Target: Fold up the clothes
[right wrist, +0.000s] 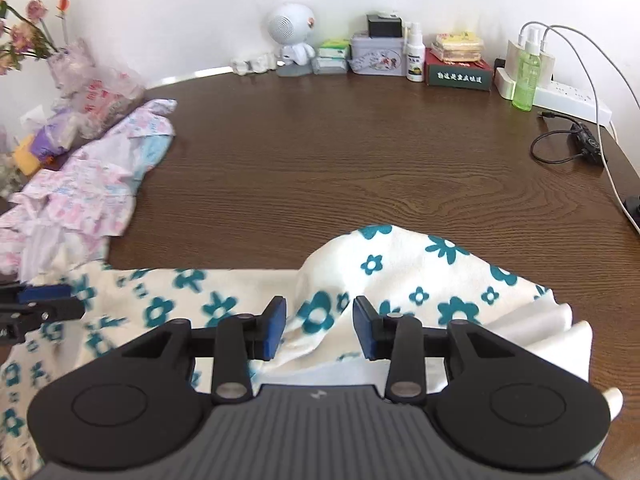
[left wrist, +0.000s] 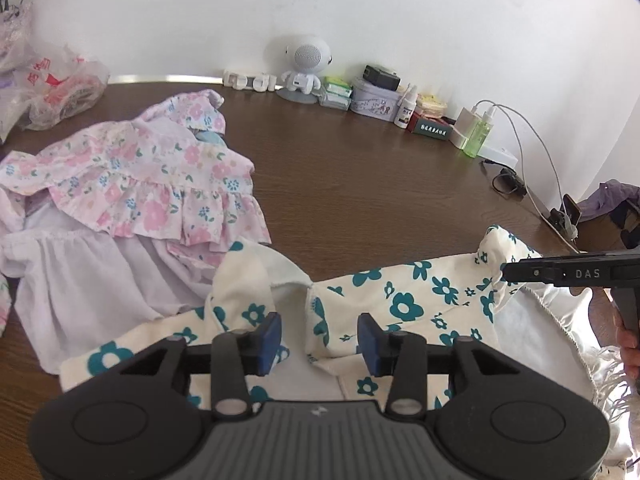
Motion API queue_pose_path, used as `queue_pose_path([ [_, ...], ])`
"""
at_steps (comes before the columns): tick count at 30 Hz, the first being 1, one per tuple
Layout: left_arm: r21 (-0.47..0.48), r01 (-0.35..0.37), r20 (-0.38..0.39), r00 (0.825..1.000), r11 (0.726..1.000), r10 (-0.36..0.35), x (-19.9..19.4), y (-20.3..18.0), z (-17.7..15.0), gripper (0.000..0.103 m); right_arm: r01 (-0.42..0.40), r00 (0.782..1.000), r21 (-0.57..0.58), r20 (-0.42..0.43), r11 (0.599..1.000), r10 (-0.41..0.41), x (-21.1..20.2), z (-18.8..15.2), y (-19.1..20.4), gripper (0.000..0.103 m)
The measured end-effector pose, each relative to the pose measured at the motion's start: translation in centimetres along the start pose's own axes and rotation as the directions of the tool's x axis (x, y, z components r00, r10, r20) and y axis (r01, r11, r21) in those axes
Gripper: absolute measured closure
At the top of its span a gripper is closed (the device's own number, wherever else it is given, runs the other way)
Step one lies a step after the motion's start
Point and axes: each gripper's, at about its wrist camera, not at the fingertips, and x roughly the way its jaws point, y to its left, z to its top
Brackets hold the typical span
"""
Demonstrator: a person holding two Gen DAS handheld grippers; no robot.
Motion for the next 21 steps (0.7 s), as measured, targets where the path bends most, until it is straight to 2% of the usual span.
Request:
queue_pose_path([
  [4,0.074,-0.035,0.036,0.999,0.997,0.033,-4.9,0.2,-2.1,0.05,-0.085,0.996,-0.044,-0.016,0.995,0.085,-4.7,-2.2,0.7,0.055],
  [10,0.155,-0.115,0.0,0.993,0.981,0.116,-9.8,0.9,-7.7,0.049,-0.151,0.987,-0.114,-0.076,0.982,0.143,-9.7,-7.5,2.4,0.051],
  [12,0.179,-0.11,-0.018,0.993,0.978,0.115,-10.8,0.8,-9.6,0.049,-0.164,0.984,-0.139,-0.098,0.977,0.151,-10.7,-9.6,3.2,0.05],
  [16,0.225,-0.055,-0.056,0.996,0.973,0.07,-11.0,-0.6,-12.1,0.049,-0.178,0.98,-0.199,-0.129,0.964,0.154,-11.4,-13.1,4.8,0.048],
  [19,0.282,-0.096,-0.072,0.99,0.955,0.121,-9.7,-2.0,-12.6,0.049,-0.166,0.98,-0.237,-0.144,0.957,0.134,-11.2,-14.9,5.7,0.047],
  [21,0.323,-0.141,-0.064,0.983,0.936,0.171,-8.9,-2.7,-13.0,0.052,-0.149,0.982,-0.255,-0.149,0.955,0.113,-11.0,-15.9,5.8,0.047],
])
